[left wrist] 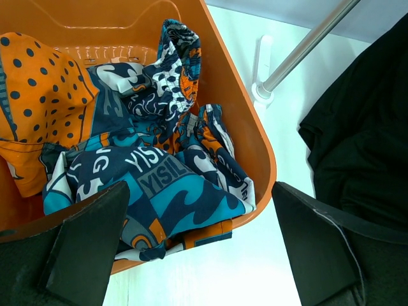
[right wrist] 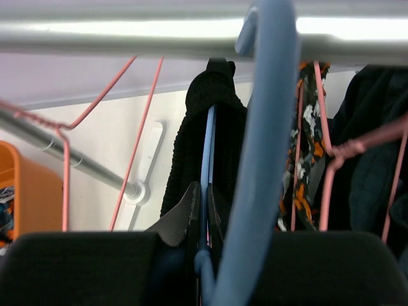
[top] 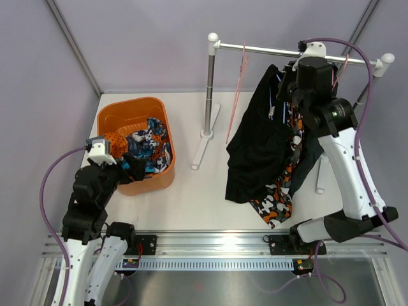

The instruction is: Remove the shorts from the hanger

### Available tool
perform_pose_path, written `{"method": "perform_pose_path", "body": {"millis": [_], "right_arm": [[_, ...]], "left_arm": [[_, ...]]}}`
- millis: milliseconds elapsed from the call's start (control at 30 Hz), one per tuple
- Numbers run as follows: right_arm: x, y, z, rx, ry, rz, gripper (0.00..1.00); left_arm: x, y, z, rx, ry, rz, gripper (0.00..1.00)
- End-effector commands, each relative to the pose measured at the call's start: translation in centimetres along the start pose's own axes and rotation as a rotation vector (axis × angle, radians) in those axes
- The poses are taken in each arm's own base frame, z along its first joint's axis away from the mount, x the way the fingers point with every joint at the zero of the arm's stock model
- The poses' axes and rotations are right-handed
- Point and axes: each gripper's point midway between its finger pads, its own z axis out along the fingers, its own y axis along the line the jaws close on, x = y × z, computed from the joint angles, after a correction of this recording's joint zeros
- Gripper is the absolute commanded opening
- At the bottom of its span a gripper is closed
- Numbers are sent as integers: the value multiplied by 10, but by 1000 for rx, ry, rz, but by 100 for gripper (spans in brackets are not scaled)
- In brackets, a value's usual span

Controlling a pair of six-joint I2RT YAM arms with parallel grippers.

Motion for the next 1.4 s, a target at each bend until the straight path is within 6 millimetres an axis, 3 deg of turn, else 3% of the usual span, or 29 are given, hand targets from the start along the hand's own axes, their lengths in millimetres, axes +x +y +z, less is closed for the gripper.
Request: {"method": "perform_pose_path", "body": {"millis": [0, 100, 333, 433, 633, 800, 967, 1133, 1200, 1367], "right_arm": [[-20, 0, -44, -75, -71, 60, 0], [-5, -2, -59, -106, -44, 67, 0], [62, 19, -85, -263, 161, 26, 0], [81, 21, -97, -289, 190, 21, 0], [128, 50, -106, -373, 280, -15, 0], [168, 92, -115, -461, 357, -52, 0], [181, 127, -124, -510, 370, -65, 0], [193, 178, -134, -554, 384, -150, 0], [188, 190, -129, -522, 360, -166, 0], [186, 209, -126, -514, 345, -163, 0]], "left_arm": [[-4, -1, 4, 6, -12, 19, 99], [-3, -2, 5, 8, -4, 19, 99], [-2, -2, 7, 11, 4, 18, 99], [0, -4, 8, 25, 11, 20, 99], [3, -18, 13, 103, 38, 23, 99], [10, -31, 22, 168, 93, 10, 99], [17, -55, 26, 235, 133, 2, 99], [23, -81, 31, 241, 159, 29, 99], [29, -98, 29, 279, 178, 34, 99], [18, -124, 22, 300, 153, 28, 99]]}}
